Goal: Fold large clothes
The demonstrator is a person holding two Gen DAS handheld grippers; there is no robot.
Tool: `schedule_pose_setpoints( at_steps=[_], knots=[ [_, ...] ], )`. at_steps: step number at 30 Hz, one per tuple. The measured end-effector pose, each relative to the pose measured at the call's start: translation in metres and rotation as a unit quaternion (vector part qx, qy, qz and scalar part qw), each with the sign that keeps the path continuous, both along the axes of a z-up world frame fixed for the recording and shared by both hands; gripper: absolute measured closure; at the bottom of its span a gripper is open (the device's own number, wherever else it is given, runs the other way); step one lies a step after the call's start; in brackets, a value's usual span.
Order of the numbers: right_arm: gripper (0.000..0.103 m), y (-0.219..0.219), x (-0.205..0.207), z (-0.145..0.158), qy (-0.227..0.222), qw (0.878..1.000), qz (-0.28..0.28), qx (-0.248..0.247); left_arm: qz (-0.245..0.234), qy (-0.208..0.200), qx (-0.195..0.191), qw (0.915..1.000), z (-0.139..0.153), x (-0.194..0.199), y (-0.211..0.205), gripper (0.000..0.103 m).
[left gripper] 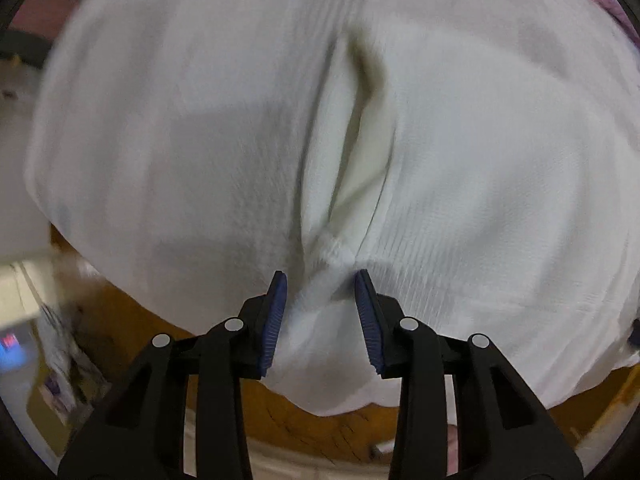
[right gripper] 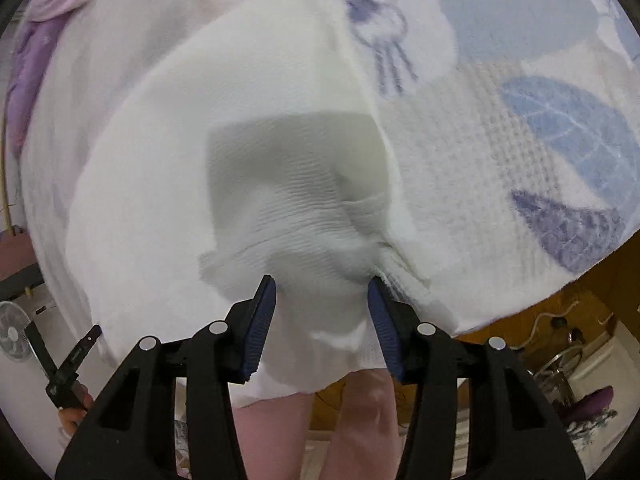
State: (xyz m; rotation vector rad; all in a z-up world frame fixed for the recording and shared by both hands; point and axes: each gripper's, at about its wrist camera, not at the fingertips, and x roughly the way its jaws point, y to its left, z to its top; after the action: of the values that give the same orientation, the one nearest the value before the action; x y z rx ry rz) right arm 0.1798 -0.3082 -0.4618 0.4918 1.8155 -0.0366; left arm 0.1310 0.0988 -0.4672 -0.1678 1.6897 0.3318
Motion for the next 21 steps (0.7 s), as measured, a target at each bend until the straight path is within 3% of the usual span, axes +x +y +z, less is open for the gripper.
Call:
schedule_pose_setpoints(
  at_steps=[3, 6, 7, 9, 10, 12, 15, 21],
  knots=[
    [0.059, 0.003, -0.024, -0.012, 0.038, 0.998, 0.018, -0.039, -0.022, 0.005, -0.003, 0.9997, -0.006, -0.008, -0.003, 0.067],
    [0.057, -0.005, -0.039, -0.009, 0.07, 0.997, -0.003, -0.035, -0.03, 0.012, -0.01, 0.9994, 0.008, -0.007, -0.007, 0.066],
    [0.057, -0.007, -0.037, -0.002, 0.065, 0.998, -0.01, -0.022, -0.028, 0.002, -0.021, 0.9994, 0.016, -0.001, -0.004, 0.065],
    [0.055, -0.014, -0.025, 0.016, 0.041, 0.999, -0.026, -0.007, -0.023, -0.03, -0.049, 0.9981, 0.033, 0.01, 0.009, 0.047],
    [0.052, -0.021, -0.019, 0.023, 0.029, 0.999, -0.036, -0.002, -0.022, -0.042, -0.056, 0.9973, 0.038, 0.017, 0.012, 0.032],
    [0.044, -0.02, 0.0, 0.038, -0.006, 0.998, -0.063, 0.014, -0.024, -0.068, -0.059, 0.9956, 0.045, 0.04, 0.019, 0.031],
    [0.042, -0.027, 0.041, 0.042, -0.04, 0.995, -0.091, 0.022, -0.016, -0.07, -0.033, 0.9969, 0.036, 0.069, 0.029, 0.031],
    [0.042, -0.022, 0.097, 0.009, -0.051, 0.991, -0.117, 0.026, 0.007, -0.065, -0.055, 0.9963, 0.0, 0.129, 0.033, 0.031]
  ],
)
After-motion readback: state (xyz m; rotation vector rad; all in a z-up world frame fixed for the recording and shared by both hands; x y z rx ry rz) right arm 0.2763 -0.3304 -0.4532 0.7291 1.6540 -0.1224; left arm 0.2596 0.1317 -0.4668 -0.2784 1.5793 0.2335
